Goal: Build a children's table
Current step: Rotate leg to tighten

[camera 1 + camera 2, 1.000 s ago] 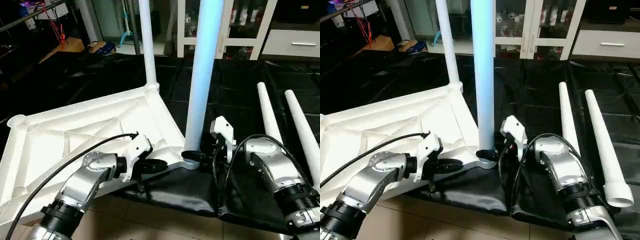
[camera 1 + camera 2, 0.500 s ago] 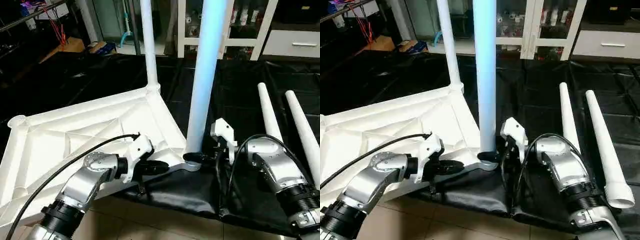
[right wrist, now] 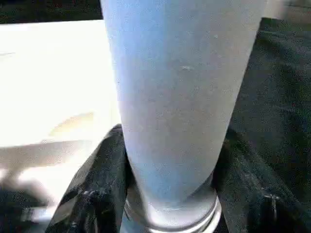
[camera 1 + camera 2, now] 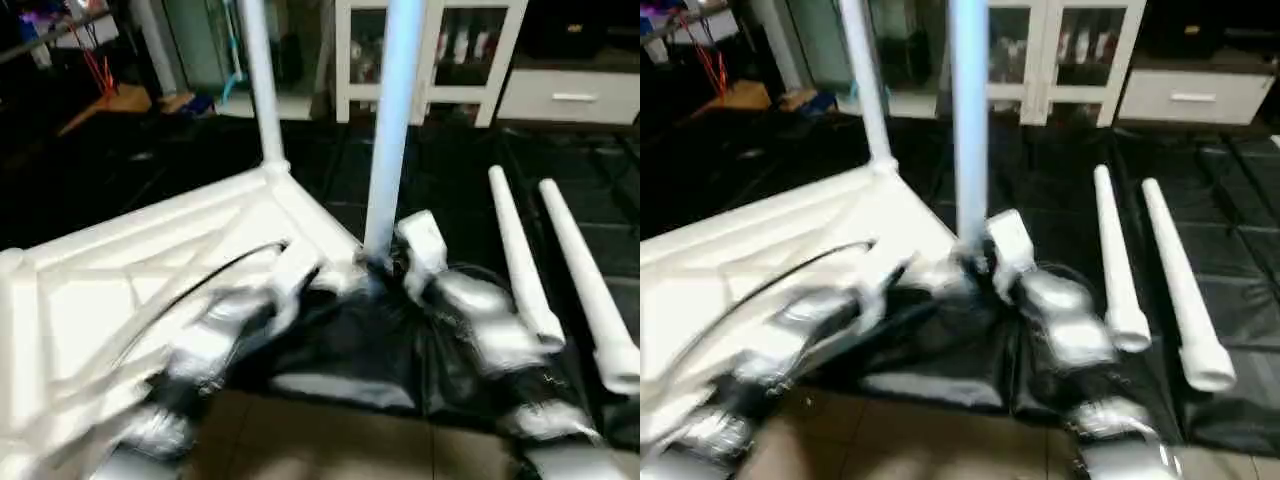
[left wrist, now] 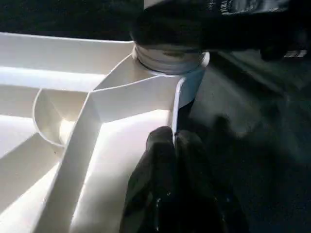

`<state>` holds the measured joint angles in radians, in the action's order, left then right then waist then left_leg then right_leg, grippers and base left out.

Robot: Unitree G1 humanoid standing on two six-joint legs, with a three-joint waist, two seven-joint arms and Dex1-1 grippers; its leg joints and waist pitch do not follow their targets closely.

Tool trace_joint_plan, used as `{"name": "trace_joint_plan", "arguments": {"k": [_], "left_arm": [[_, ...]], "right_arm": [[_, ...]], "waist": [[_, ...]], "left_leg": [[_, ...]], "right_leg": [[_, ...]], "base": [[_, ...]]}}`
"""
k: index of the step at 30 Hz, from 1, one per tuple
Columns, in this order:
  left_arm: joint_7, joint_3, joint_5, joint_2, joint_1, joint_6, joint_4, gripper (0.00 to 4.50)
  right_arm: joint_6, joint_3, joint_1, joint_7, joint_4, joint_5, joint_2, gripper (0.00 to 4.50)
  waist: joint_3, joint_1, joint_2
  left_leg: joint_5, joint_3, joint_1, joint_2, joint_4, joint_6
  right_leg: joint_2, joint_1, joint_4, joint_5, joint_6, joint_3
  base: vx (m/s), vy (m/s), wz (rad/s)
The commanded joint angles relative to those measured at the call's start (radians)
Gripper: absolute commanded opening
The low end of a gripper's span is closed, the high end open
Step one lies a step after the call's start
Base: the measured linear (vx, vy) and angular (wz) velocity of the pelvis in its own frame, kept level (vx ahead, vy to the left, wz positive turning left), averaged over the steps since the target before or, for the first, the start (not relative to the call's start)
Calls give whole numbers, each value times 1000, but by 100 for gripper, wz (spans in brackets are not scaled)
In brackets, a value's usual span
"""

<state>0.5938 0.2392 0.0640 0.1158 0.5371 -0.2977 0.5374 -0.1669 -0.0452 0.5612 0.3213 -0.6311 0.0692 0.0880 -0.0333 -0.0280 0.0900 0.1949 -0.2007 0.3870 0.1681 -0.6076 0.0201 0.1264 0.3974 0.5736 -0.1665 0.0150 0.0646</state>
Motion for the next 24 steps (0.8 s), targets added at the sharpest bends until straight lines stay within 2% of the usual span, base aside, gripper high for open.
{"name": "trace_joint_plan", "arguments": {"k": [1, 2, 3, 5, 7, 8, 10, 11, 12, 13, 14, 16, 17, 20, 22, 23, 24], "left_arm": [[-122, -72, 4, -2, 37, 20, 42, 0], [-135, -74, -2, -11, 45, 21, 53, 0], [-131, -77, 1, -14, 48, 24, 57, 0], [-125, -80, 2, -17, 54, 35, 71, 0], [-112, -77, -5, -17, 60, 62, 103, 0], [-92, -72, -5, -14, 53, 67, 102, 0], [-46, -61, 3, -3, 28, 66, 79, 0], [-8, -46, 5, 15, 3, 64, 52, 0], [0, -42, 5, 21, -3, 62, 46, 0], [13, -34, 5, 30, -14, 59, 36, 0], [56, -16, 7, 52, -39, 52, 4, 0], [88, -5, 11, 72, -58, 38, -26, 0], [128, 8, 16, 95, -74, 29, -56, 0], [193, 22, 23, 136, -92, 17, -99, 0], [218, 28, 20, 154, -99, 14, -118, 0], [227, 32, 17, 161, -101, 12, -126, 0], [231, 36, 12, 170, -105, 8, -137, 0]], "right_arm": [[-32, -11, -16, -41, -37, 13, -46, 204], [-17, -16, -7, -66, -36, 3, -70, 204], [4, -20, 0, -46, -34, 11, -87, 204], [36, -25, 13, -14, -32, 27, -112, 202], [71, -34, 26, 41, -27, 42, -137, 201], [87, -33, 23, 66, -7, 52, -142, 256], [89, -30, 7, 114, 43, 79, -134, 270], [92, -36, -5, 142, 82, 87, -110, 273], [91, -37, -8, 149, 91, 89, -104, 273], [90, -40, -12, 158, 107, 91, -93, 287], [78, -29, -16, 191, 145, 110, -60, 312], [50, -12, -15, 238, 183, 142, -26, 312], [19, -4, -15, 311, 224, 173, 20, 324], [-48, -18, -22, 497, 295, 213, 141, 357], [-62, -29, -34, 581, 321, 209, 210, 366], [-58, -31, -37, 604, 325, 201, 235, 366], [-68, -29, -43, 630, 332, 204, 263, 381]], "waist": [[45, -13, -14], [45, -20, -11], [45, -21, -1], [49, -27, -10], [53, -27, -8], [51, -29, -11], [54, -26, -7], [53, -27, -8], [52, -29, -7], [53, -34, -8], [55, -42, -6], [56, -44, -5], [57, -41, -4], [60, -31, -3], [62, -22, -5], [65, -11, -9], [67, -7, -10]], "left_leg": [[545, 45, -32, 40, 100, 53], [555, 48, -27, 41, 103, 47], [559, 50, -27, 40, 104, 47], [560, 46, -29, 40, 102, 38], [520, 43, -26, 41, 103, 21], [507, 42, -19, 42, 104, 12], [479, 39, -17, 44, 104, -2], [471, 38, -12, 44, 104, -8], [458, 41, -4, 45, 108, -18], [449, 42, -1, 45, 107, -21], [426, 42, 1, 47, 106, -27], [413, 41, -2, 48, 104, -34], [395, 36, -9, 49, 100, -45], [336, 33, -11, 51, 94, -65], [290, 29, -13, 50, 88, -86], [221, 28, -8, 50, 82, -108], [201, 26, -10, 49, 79, -115]], "right_leg": [[20, -13, -97, -570, -95, -8], [20, -14, -96, -554, -93, -7], [20, -15, -94, -544, -95, -6], [20, -11, -98, -510, -110, -7], [21, -15, -94, -448, -136, -10], [20, -18, -93, -423, -147, -11], [23, -23, -85, -368, -172, -14], [23, -26, -83, -357, -174, -13], [24, -35, -80, -351, -169, -11], [24, -36, -77, -346, -170, -11], [24, -39, -74, -319, -181, -11], [24, -38, -71, -299, -193, -12], [22, -34, -70, -275, -210, -13], [20, -38, -64, -218, -229, -14], [19, -39, -57, -161, -248, -16], [22, -45, -46, -105, -264, -17], [21, -44, -45, -89, -268, -17]], "base": [[0, 0, 0], [0, 0, 0], [0, 0, 0], [0, 0, 0], [0, 0, 0], [0, 0, 0], [0, 0, 0], [0, 0, 0], [0, 0, 0], [0, 0, 0], [0, 0, 0], [0, 0, 0], [0, 0, 0], [38, -8, 3], [63, -5, 3], [64, -4, 2], [57, -5, -1]]}}
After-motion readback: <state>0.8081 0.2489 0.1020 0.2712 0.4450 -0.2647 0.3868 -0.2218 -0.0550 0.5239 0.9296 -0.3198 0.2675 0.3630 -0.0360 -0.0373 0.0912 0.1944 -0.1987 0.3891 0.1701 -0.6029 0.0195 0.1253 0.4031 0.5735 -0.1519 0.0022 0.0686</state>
